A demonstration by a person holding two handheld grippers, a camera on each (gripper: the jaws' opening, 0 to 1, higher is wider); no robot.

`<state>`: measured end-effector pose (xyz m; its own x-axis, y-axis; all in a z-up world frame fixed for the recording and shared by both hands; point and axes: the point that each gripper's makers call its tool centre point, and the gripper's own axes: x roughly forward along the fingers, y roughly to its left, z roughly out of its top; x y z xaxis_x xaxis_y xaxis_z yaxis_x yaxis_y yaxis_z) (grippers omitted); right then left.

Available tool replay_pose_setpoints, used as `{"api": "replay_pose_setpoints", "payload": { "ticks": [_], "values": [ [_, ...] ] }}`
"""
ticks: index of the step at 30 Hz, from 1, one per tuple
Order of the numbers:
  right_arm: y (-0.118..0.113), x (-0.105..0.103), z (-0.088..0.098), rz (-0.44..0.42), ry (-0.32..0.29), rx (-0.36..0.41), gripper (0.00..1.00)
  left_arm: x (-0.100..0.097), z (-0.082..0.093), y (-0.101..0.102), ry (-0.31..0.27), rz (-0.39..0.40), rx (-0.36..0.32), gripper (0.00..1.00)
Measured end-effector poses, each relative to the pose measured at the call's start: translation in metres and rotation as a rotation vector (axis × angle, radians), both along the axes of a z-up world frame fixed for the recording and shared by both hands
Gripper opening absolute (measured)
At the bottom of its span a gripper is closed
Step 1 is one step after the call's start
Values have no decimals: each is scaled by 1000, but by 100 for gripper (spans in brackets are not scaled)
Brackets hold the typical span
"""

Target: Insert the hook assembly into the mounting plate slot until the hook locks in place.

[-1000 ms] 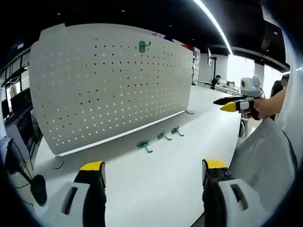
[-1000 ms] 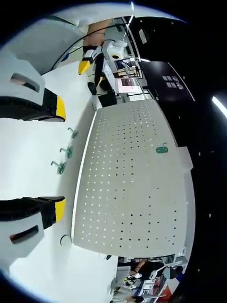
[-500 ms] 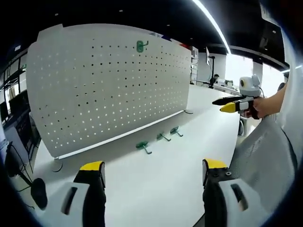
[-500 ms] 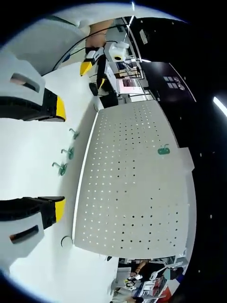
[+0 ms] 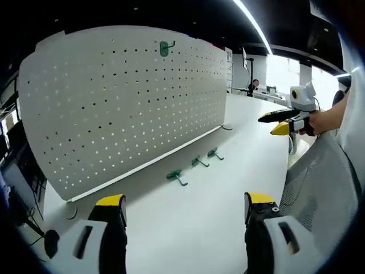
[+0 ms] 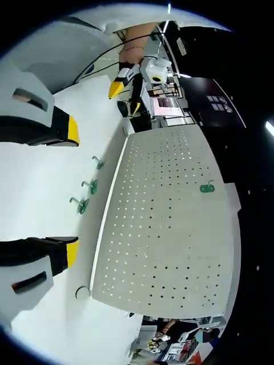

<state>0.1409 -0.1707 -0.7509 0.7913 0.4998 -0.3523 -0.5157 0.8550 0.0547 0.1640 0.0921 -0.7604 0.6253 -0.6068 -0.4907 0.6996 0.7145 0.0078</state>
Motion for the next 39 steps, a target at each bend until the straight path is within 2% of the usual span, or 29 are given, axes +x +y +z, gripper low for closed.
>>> {"api": "replay_pose_setpoints", "payload": {
  "ticks": [12, 16, 19, 27, 39],
  "values": [
    [3, -3, -9, 16, 34, -20, 63, 17, -13, -12, 33, -76, 42, 88],
    [5, -4, -11, 28, 34, -30, 63, 20, -17, -14, 35, -127, 105, 87],
    [6, -4, -10, 30, 37, -28, 63, 24, -13, -19, 20, -153, 116, 87],
    [7, -6, -11, 34, 40, -27, 63, 28, -19, -24, 33, -245, 200, 89],
    [14, -8, -12, 65, 44, -34, 64, 32, -25, -35, 38, -371, 284, 90]
  ]
}}
